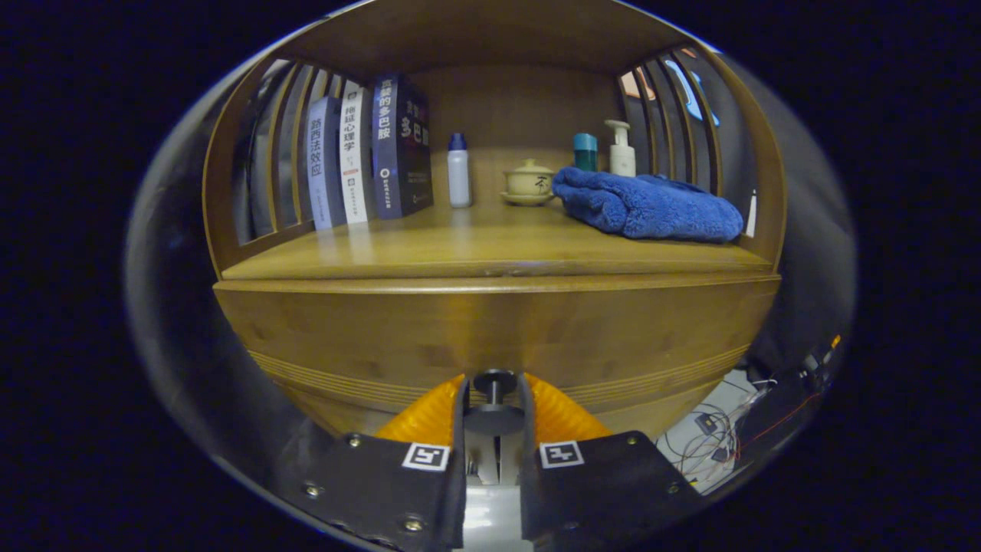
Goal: Pull open the drawer, take out the items inside it, and place them on the countertop above the cabinet.
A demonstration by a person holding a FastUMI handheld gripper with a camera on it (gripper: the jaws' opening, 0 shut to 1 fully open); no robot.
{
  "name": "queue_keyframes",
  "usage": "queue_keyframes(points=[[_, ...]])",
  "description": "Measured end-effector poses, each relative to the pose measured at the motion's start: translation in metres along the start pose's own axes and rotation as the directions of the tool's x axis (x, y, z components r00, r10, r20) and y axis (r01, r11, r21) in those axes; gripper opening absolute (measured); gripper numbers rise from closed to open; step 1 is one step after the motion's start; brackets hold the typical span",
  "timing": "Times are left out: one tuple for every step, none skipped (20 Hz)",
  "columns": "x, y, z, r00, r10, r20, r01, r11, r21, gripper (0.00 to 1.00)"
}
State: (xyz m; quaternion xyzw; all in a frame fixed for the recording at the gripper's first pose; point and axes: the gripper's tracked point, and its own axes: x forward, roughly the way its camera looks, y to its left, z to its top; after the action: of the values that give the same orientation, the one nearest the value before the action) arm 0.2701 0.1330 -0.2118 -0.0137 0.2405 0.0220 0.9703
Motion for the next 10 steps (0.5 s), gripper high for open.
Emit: queue_keyframes(points=[[-0.006, -0.001, -0.001, 1.000, -0.005, -0.002, 0.005, 1.000, -0.002, 0.29], [-0.013, -0.003, -0.005, 1.000, -0.009, -0.005, 0.009, 1.000, -0.003, 0.29], [-0.020, -0.004, -0.008, 1.000, -0.014, -0.001, 0.014, 1.000, 0.002, 0.29], [-0.028, -0.004, -0.012, 1.000, -0.019, 0.001, 0.019, 1.000, 0.013, 0.29], [-0.036, -0.004, -0.014, 1.000, -0.026, 0.002, 0.026, 1.000, 0.018, 0.29], [-0.044, -0.003, -0.018, 0.999, -0.032, 0.002, 0.032, 0.999, 0.017, 0.29], [-0.052, -0.003, -0.022, 0.999, -0.043, -0.004, 0.043, 0.999, 0.004, 0.29], [-0.060, -0.004, -0.025, 0.999, -0.053, -0.006, 0.053, 0.999, -0.009, 0.29], [-0.070, -0.005, -0.029, 0.998, -0.063, -0.012, 0.063, 0.998, -0.019, 0.28], [-0.078, -0.006, -0.032, 0.997, -0.071, -0.012, 0.070, 0.997, -0.025, 0.29]])
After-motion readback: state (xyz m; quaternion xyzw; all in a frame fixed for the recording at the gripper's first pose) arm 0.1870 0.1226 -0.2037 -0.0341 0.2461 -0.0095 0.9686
